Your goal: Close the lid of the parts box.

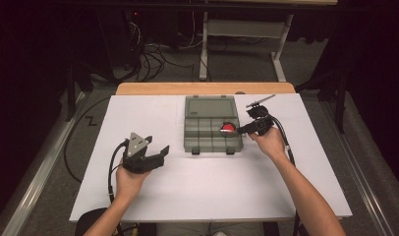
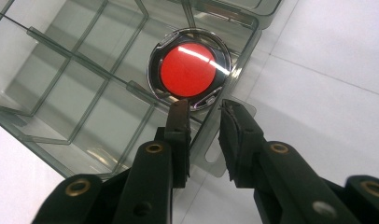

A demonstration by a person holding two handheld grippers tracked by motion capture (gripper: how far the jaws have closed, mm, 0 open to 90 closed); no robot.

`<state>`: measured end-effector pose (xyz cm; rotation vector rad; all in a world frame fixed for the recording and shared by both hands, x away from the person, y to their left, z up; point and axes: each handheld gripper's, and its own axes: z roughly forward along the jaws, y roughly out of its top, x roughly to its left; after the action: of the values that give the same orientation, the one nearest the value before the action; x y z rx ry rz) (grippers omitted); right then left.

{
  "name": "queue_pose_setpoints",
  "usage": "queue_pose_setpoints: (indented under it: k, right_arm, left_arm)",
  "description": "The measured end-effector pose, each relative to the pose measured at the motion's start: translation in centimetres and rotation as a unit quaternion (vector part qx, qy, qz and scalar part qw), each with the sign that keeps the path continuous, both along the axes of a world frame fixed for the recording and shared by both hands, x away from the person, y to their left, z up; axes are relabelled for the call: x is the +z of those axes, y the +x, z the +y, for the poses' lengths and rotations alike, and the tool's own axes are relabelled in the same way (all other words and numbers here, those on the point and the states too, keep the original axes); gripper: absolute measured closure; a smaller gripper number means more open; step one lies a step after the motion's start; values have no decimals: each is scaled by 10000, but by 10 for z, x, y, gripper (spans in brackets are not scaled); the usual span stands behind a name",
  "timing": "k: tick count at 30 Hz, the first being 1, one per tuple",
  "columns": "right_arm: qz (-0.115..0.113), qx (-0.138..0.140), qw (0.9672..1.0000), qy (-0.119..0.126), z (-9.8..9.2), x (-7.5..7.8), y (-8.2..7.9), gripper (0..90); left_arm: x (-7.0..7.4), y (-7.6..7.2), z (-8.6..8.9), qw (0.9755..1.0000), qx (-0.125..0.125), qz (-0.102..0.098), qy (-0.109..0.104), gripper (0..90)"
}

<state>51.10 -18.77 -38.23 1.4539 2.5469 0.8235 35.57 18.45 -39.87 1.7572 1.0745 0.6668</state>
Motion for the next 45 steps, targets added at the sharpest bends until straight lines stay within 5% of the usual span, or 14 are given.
queue_pose_setpoints:
  k: [7, 14, 26, 32, 37, 45]
  right_arm:
    - [29, -17, 9999, 105, -2, -1, 1, 751]
    - [39, -1, 9998, 191, -5, -2, 1, 752]
    - [50, 24, 9995, 298, -8, -3, 2, 756]
    - [8, 17, 9996, 296, -8, -4, 1, 756]
    - [-29, 11, 9996, 295, -8, -4, 0, 756]
    - [-110, -15, 9994, 314, -8, -5, -2, 756]
  left_arm:
    - [3, 34, -16, 9998, 2, 152, 90, 296]
    - [7, 55, -29, 9996, -74, 277, -46, 303]
    - [9, 80, -41, 9992, -132, 344, -178, 303]
    - [11, 92, -46, 9978, -104, 605, -244, 325]
    - [17, 98, -52, 9979, -134, 633, -23, 358]
    - [18, 108, -56, 9964, -105, 836, -8, 343]
